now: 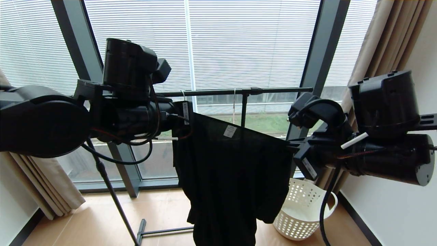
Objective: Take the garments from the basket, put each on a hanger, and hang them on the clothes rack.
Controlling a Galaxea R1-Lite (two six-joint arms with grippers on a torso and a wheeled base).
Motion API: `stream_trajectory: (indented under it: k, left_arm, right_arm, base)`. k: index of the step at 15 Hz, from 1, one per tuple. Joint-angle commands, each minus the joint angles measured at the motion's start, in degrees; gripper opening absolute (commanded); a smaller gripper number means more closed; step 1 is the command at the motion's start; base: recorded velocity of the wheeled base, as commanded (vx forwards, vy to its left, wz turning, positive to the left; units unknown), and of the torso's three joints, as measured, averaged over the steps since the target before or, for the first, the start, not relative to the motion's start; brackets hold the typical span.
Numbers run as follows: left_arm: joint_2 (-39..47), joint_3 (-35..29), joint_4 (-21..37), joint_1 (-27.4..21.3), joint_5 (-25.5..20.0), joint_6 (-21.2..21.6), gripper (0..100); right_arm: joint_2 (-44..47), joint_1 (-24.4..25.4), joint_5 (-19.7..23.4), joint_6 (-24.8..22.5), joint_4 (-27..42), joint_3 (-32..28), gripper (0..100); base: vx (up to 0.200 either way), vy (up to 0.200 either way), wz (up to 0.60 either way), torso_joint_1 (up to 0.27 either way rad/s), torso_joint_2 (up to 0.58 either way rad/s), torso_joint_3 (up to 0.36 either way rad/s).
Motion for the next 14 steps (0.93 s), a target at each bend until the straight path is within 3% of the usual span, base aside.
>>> stream_trajectory:
  k: [1, 3, 7, 9, 14]
  left_arm:
    - [3.87, -6.46, 2.36, -0.74, 0.03, 0.05, 0]
    - [5.45, -10.5, 4.82, -1.53, 0.03, 1.02, 0]
    - [8.26, -14.63, 5.35, -2.59, 0.03, 3.04, 0]
    - [10.11, -16.57, 5.43, -3.91, 0.03, 3.13, 0]
    - [10.28, -17.18, 5.43, -4.87, 0.03, 3.13, 0]
  right_arm:
    - [-2.91, 5.23, 1.13, -1.37, 0.13, 3.67, 0]
    - [-2.74, 10.59, 2.8, -0.84, 0.13, 4.02, 0]
    - [-2.12, 17.53, 4.03, 6.1, 0.04, 3.41, 0]
    - [-1.15, 21.05, 4.82, 11.46, -0.04, 1.74, 0]
    - [4.38, 24.56, 4.65, 23.94, -0.66, -3.89, 0]
  base:
    - [0.0, 0.0, 0.0, 0.0, 0.0, 0.0]
    - [0.0, 0.0, 0.0, 0.0, 0.0, 0.0]
    - [0.0, 0.0, 0.0, 0.0, 0.0, 0.0]
    - [0.0, 0.0, 0.0, 0.0, 0.0, 0.0]
    - [0.0, 0.0, 0.0, 0.0, 0.0, 0.0]
